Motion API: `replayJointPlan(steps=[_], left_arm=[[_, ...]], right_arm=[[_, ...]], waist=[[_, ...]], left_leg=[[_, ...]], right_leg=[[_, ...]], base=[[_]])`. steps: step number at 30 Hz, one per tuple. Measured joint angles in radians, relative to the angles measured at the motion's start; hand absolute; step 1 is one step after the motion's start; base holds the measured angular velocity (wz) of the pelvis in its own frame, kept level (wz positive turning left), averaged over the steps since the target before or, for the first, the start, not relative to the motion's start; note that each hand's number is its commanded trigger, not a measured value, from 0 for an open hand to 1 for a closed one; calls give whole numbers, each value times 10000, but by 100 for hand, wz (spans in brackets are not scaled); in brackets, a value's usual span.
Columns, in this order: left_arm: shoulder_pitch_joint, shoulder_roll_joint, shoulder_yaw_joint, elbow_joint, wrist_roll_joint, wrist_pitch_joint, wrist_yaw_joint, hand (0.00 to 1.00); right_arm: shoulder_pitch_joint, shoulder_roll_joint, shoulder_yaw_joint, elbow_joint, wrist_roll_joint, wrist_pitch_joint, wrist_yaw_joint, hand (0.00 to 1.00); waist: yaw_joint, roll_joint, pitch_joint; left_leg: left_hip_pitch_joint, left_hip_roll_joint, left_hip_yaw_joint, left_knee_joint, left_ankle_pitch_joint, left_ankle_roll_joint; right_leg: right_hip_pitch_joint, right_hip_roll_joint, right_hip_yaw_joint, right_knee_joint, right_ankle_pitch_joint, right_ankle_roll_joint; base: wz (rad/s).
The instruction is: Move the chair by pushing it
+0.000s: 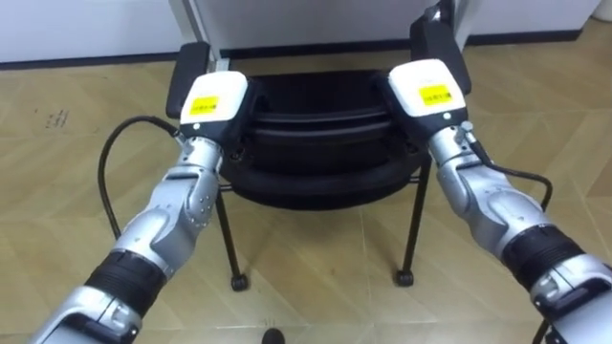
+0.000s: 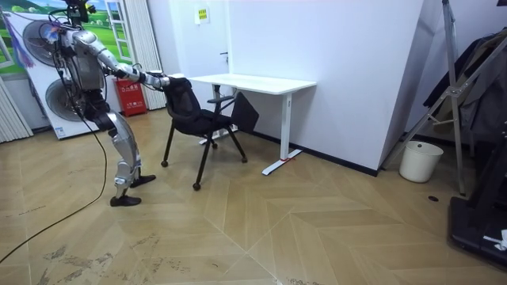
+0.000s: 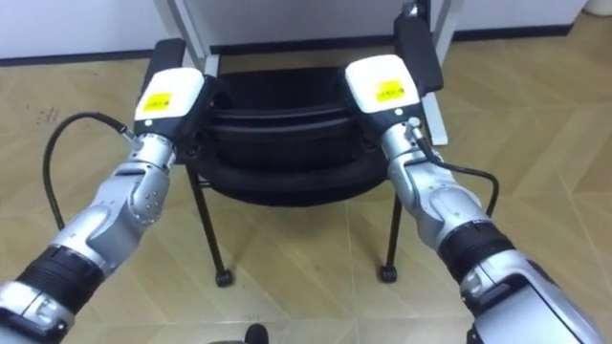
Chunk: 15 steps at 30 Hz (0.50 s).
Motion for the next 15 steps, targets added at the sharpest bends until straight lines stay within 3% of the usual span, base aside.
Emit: replayJointPlan(steps=[4,6,7,8,9,10,11,12,13,14,15], left_arm=[[-457,33,31,60,-112,-169,-180,0],[-837,191,34,-40,479,-276,-525,0],[-1270,570,19,-701,937,-447,-1054,0],[-1652,1113,-86,-1019,1097,-742,-1354,0],[-2342,1510,-231,-1018,998,-912,-1370,0],[-2853,1604,-229,-935,856,-944,-1356,0],[-4349,1773,-227,-106,473,-988,-1045,0],[-5164,1966,-227,392,336,-956,-783,0],[-6775,2579,-255,1142,-99,-938,-304,0],[-8189,3475,-321,1323,-700,-902,185,0],[-8751,3896,-338,1313,-929,-903,429,0]], right_arm=[[-100,-83,-427,-50,-33,-130,25,0],[-266,-507,-773,-245,-431,-347,299,0],[-321,-1259,-1096,-704,-765,-549,695,0],[-761,-1982,-1346,-882,-917,-652,1046,0],[-1195,-2916,-1322,-975,-883,-659,1493,0],[-1391,-3322,-1273,-912,-773,-660,1570,0],[-2107,-3680,-1263,-655,-285,-436,1533,0],[-2639,-3756,-1255,-617,30,-301,1466,0],[-3909,-4065,-1142,-642,803,-234,1215,0],[-5320,-4672,-1015,-843,1539,-231,997,0],[-5868,-5093,-995,-1039,1879,-215,847,0]], waist=[[65,11,-25],[256,18,-44],[539,38,-58],[558,106,-100],[637,124,-111],[659,118,-108],[584,109,-108],[528,110,-108],[420,106,-116],[336,69,-152],[328,5,-241]], left_leg=[[-27,14,2,-114,38,56],[-59,106,21,-147,49,71],[-72,167,-2,-281,144,93],[-47,204,-16,-457,268,130],[46,212,-42,-694,418,177],[127,211,-44,-858,458,200],[258,160,-43,-1048,571,271],[307,148,-3,-1104,589,296],[336,143,138,-1205,608,327],[337,114,310,-1327,622,353],[349,82,389,-1429,629,363]], right_leg=[[-53,120,141,-264,212,89],[-36,291,195,-546,406,86],[8,503,183,-872,614,81],[119,710,159,-1219,832,106],[299,893,155,-1655,1092,123],[398,979,184,-1865,1208,135],[561,1057,336,-2108,1347,184],[569,1058,463,-2139,1368,199],[462,967,627,-2139,1426,236],[321,913,800,-2156,1469,293],[268,841,869,-2183,1491,332]], base=[[-8],[-10],[0],[10],[19],[27],[18],[-3],[-33],[-40],[-36]])
